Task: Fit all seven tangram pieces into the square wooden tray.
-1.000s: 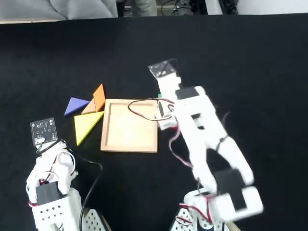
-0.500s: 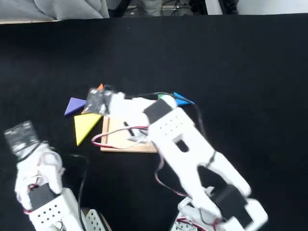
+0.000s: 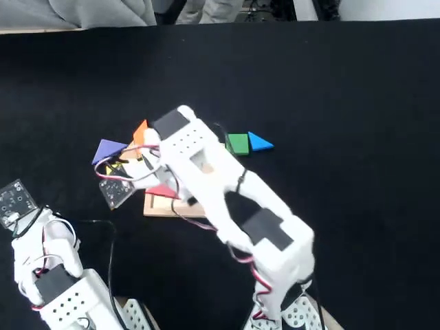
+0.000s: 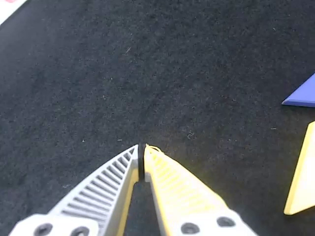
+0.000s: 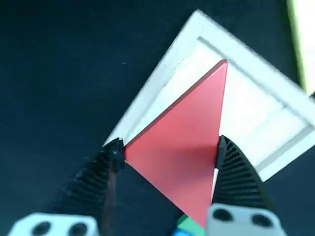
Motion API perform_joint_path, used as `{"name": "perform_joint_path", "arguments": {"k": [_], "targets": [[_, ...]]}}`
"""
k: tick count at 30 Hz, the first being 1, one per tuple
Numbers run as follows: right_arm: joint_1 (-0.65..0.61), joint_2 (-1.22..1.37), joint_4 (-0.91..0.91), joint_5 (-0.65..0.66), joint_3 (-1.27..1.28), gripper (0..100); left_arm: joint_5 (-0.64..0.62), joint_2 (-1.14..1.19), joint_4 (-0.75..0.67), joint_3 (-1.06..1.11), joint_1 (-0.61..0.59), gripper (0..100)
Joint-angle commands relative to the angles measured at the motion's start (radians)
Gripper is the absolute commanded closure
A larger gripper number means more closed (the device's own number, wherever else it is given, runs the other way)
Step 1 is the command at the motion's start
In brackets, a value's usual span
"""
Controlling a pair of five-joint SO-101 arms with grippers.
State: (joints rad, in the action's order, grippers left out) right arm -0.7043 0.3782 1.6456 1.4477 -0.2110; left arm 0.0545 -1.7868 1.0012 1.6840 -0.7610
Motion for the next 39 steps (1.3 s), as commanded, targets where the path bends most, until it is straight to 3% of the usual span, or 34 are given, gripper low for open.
{"name": "perform_joint_path", "arguments": {"k": [1,7,13,20,23,27,30,33,39], "targets": [[-0.02,0.065,0.032,0.049,-0.15,81.5,0.003,-0.006,-0.015,0.018,-0.01,97],[-0.031,0.197,0.08,0.074,-0.222,79.1,0.003,-0.005,-0.015,0.018,0.018,97],[-0.035,0.254,0.041,0.005,-0.226,61.2,0.003,-0.005,-0.015,0.018,0.018,97],[0.009,0.185,0.069,-0.055,-0.36,60.7,0.003,-0.005,-0.015,0.018,0.018,97],[0.107,0.108,0.12,-0.144,-0.496,70.2,0.003,-0.005,-0.015,0.018,0.018,97],[0.229,0.064,0.114,-0.359,-0.493,99.5,0.003,-0.005,-0.015,0.018,0.018,97],[0.269,0.104,0.114,-0.559,-0.371,92.8,0.003,-0.005,-0.015,0.018,0.018,97],[0.256,0.174,0.057,-0.715,-0.243,98.5,0.003,-0.005,-0.014,0.018,0.018,97],[0.206,0.263,-0.023,-0.829,-0.208,98.7,0.003,-0.011,0.009,0.018,0.018,97]]}}
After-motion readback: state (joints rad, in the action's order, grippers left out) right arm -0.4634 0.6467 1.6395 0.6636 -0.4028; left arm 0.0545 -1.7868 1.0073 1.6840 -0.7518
